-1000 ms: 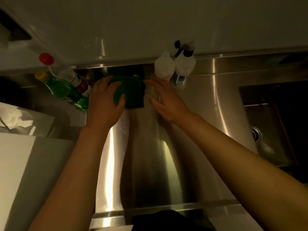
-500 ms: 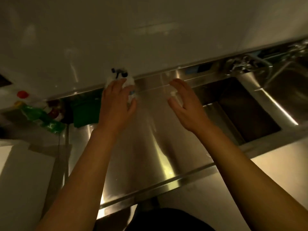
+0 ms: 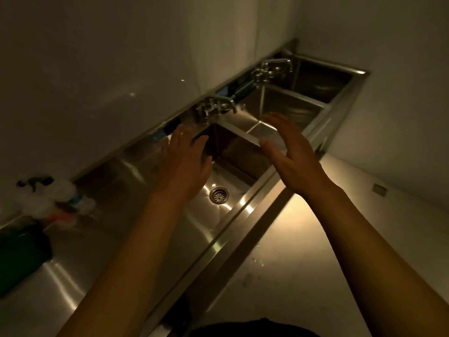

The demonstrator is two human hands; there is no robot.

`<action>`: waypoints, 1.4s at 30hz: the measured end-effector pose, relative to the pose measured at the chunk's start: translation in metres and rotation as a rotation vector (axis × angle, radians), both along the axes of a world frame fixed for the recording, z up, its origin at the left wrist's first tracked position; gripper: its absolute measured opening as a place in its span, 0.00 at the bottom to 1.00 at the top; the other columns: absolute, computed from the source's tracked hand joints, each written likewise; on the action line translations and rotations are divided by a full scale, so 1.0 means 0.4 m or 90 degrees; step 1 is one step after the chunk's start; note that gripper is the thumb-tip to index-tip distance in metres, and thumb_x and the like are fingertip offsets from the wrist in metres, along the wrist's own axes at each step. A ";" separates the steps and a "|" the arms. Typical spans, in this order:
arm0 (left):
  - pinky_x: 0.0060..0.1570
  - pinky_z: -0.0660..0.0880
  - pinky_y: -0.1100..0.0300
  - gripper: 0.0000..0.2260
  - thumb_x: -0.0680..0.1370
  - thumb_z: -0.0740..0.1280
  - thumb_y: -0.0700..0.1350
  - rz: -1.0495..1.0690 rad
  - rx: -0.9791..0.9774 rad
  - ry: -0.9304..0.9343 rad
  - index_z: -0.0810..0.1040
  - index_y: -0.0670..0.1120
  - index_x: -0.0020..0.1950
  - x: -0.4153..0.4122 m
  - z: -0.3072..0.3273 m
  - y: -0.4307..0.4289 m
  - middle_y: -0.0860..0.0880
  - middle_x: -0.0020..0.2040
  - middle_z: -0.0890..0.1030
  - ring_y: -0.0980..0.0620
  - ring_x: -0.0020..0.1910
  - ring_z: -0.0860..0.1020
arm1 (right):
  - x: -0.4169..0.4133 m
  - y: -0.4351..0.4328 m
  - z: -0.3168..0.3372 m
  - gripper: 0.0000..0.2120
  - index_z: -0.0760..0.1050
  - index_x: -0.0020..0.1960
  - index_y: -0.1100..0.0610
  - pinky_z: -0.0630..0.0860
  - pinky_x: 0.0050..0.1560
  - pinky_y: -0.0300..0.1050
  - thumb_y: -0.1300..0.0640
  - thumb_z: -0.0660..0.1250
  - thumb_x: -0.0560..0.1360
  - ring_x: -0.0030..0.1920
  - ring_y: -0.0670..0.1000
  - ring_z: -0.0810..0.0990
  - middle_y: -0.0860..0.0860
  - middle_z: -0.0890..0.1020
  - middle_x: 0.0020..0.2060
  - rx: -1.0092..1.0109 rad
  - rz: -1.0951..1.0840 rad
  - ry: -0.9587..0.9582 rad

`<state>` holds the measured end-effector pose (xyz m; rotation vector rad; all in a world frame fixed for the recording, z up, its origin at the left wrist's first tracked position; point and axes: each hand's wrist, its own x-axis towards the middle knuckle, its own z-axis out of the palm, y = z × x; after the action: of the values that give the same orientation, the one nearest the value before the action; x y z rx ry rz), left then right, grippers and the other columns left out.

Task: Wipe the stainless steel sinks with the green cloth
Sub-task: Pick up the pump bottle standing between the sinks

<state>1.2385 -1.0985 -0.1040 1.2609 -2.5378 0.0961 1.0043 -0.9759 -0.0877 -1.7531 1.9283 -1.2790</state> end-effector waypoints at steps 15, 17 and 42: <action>0.77 0.62 0.40 0.24 0.82 0.65 0.53 -0.174 0.104 0.063 0.69 0.49 0.77 -0.470 -0.012 -0.053 0.42 0.79 0.64 0.41 0.80 0.58 | -0.392 0.105 0.029 0.25 0.63 0.77 0.42 0.64 0.54 0.17 0.40 0.60 0.82 0.61 0.20 0.62 0.33 0.64 0.69 -0.025 -0.216 -0.084; 0.74 0.65 0.40 0.24 0.81 0.66 0.53 -0.195 0.107 0.090 0.71 0.48 0.76 -0.517 -0.026 -0.096 0.43 0.77 0.67 0.41 0.78 0.62 | -0.427 0.072 0.020 0.25 0.63 0.77 0.41 0.64 0.56 0.19 0.40 0.60 0.81 0.63 0.23 0.64 0.33 0.65 0.70 -0.015 -0.226 -0.087; 0.77 0.61 0.38 0.23 0.81 0.66 0.51 -0.226 0.220 0.116 0.72 0.49 0.76 -1.097 -0.121 -0.583 0.45 0.79 0.66 0.43 0.80 0.60 | -0.913 -0.352 0.034 0.29 0.65 0.77 0.42 0.71 0.72 0.53 0.35 0.57 0.78 0.73 0.42 0.68 0.41 0.69 0.75 0.049 -0.309 -0.123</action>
<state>0.7999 -1.3317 -0.1526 0.8527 -2.6403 -0.5300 0.6390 -1.1165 -0.0743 -1.1100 2.3284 -1.4308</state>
